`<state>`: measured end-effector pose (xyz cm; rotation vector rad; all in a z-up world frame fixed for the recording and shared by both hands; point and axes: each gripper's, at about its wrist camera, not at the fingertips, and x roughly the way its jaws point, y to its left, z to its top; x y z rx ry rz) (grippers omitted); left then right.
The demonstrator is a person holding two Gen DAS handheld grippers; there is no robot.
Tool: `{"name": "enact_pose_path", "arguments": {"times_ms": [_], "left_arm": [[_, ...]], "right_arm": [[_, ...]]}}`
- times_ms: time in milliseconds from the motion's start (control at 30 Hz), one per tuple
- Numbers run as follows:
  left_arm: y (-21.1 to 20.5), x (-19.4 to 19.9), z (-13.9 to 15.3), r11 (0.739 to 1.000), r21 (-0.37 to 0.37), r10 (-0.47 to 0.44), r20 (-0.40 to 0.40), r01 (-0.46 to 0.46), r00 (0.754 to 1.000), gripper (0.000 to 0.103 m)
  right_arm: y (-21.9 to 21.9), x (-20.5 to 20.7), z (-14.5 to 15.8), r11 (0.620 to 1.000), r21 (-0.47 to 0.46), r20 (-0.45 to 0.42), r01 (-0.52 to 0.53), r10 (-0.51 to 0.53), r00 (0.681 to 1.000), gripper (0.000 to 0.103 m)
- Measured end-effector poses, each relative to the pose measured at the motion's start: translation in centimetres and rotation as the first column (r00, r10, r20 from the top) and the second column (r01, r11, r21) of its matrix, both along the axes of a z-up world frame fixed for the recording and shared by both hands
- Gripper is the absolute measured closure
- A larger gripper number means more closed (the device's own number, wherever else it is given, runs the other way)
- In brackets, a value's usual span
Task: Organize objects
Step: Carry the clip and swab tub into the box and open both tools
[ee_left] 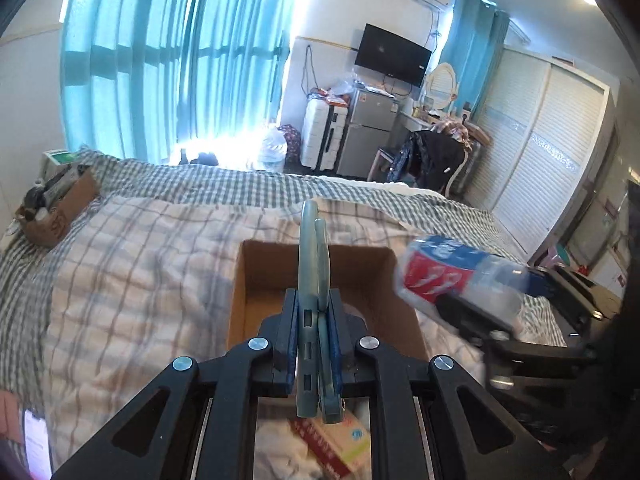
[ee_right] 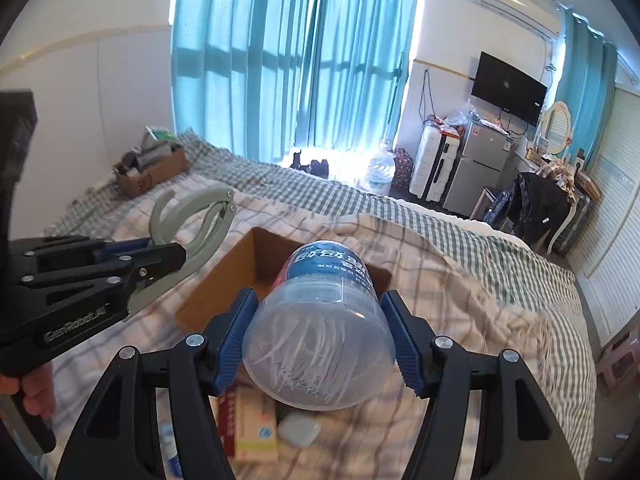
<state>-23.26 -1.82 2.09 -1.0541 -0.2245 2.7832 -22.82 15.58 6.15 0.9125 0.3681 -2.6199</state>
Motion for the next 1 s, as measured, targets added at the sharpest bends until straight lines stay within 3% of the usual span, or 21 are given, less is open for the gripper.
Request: {"name": "enact_pose_path", "arguments": {"times_ms": [333,500,700,767,833,900,967,1000], "left_arm": [[0.8,-6.4,-5.8,1.000,-0.025,-0.016,0.106,0.019,0.994,0.091],[1.0,-8.0,-8.9,0.998,-0.043,-0.032,0.139,0.038,0.990,0.090],[1.2,-8.0,-10.5,0.997,-0.051,-0.049,0.152,0.057,0.987,0.088],[1.3,-7.6,-10.3,0.996,-0.027,-0.080,0.167,0.086,0.983,0.087],[1.2,-7.0,-9.8,0.996,-0.013,-0.090,0.175,0.094,0.980,0.079],[1.0,-6.1,-9.0,0.996,-0.020,-0.084,0.164,0.088,0.983,0.051],[0.7,-4.5,-7.9,0.997,-0.041,-0.053,0.134,0.059,0.990,0.041],[0.5,-3.7,-7.4,0.998,-0.043,-0.049,0.124,0.055,0.991,0.041]], "right_arm": [[-0.6,-9.6,-6.5,0.999,0.035,0.106,0.026,-0.030,0.994,0.040],[0.5,-10.9,-8.3,0.999,-0.018,0.134,0.026,-0.024,0.991,0.040],[1.0,-10.9,-8.7,0.996,-0.092,0.138,0.014,-0.002,0.990,0.039],[1.6,-10.3,-8.2,0.994,-0.108,0.132,0.028,-0.014,0.991,0.033],[2.1,-9.5,-7.4,0.993,-0.115,0.124,0.032,-0.017,0.992,0.033],[2.7,-8.3,-6.0,0.993,-0.105,0.101,0.048,-0.037,0.994,0.033],[3.3,-7.0,-4.6,0.993,-0.100,0.082,0.059,-0.051,0.995,0.031],[3.8,-6.1,-3.8,0.993,-0.097,0.075,0.064,-0.057,0.996,0.031]]}}
